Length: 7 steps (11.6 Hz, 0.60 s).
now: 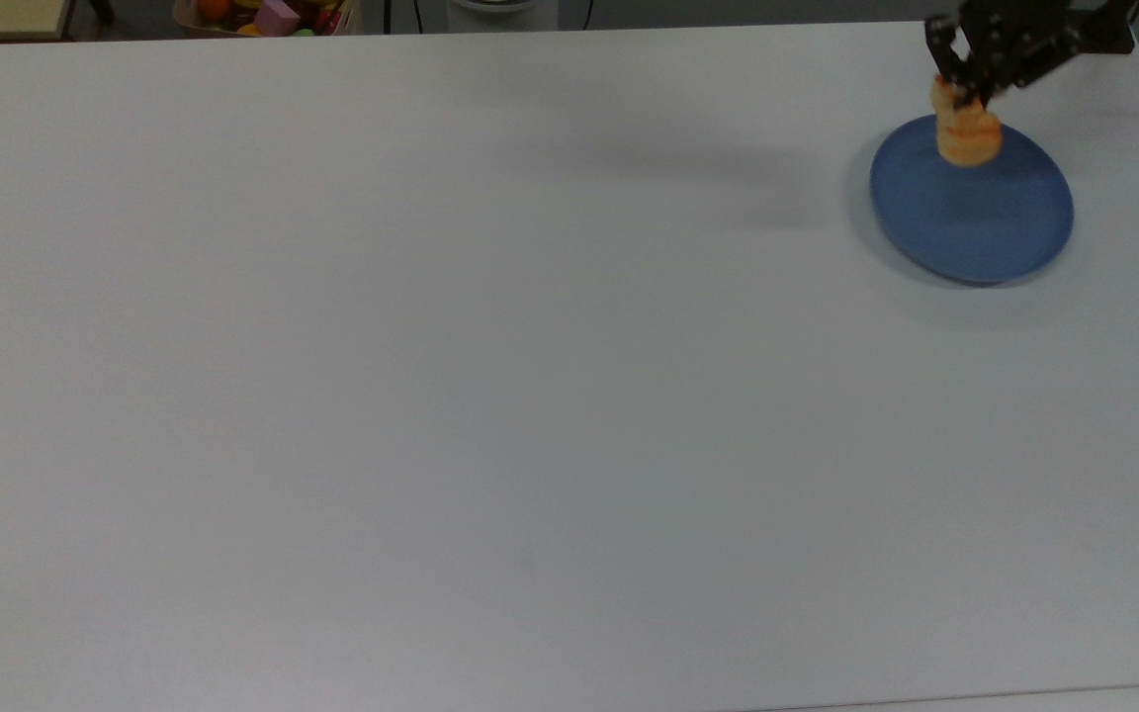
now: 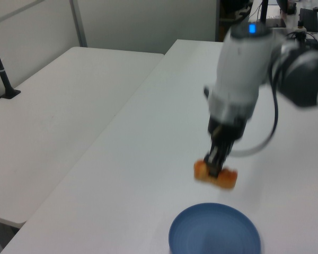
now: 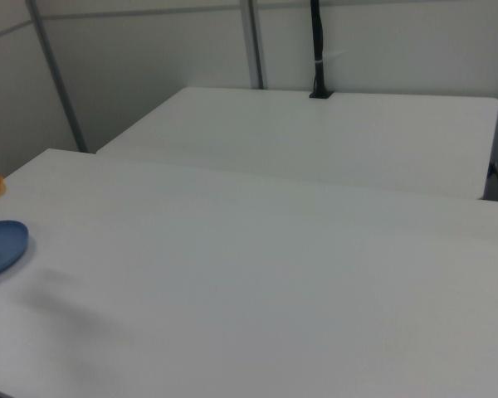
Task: Put the bread on the table
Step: 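Lift the bread roll off the plate and carry it away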
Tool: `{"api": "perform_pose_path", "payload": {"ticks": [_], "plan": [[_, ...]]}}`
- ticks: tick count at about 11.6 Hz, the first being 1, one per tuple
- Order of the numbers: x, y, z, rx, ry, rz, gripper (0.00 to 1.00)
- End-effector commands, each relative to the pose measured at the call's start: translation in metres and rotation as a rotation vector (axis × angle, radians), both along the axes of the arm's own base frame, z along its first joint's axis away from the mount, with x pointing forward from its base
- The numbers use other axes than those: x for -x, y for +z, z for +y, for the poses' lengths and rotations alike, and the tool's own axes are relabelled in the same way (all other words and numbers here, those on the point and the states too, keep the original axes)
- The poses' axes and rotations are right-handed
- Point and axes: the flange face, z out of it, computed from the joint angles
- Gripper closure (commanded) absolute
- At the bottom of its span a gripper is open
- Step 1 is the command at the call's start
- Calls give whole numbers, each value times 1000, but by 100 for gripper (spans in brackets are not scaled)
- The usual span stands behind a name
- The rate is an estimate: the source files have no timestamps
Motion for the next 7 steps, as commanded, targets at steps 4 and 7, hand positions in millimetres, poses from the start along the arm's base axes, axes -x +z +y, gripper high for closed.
{"api": "perform_pose_path", "payload": {"ticks": [4,7], "plan": [[-53,93,-230,105,61,77,100],[-78,111,-360,53,49,84,100]]}}
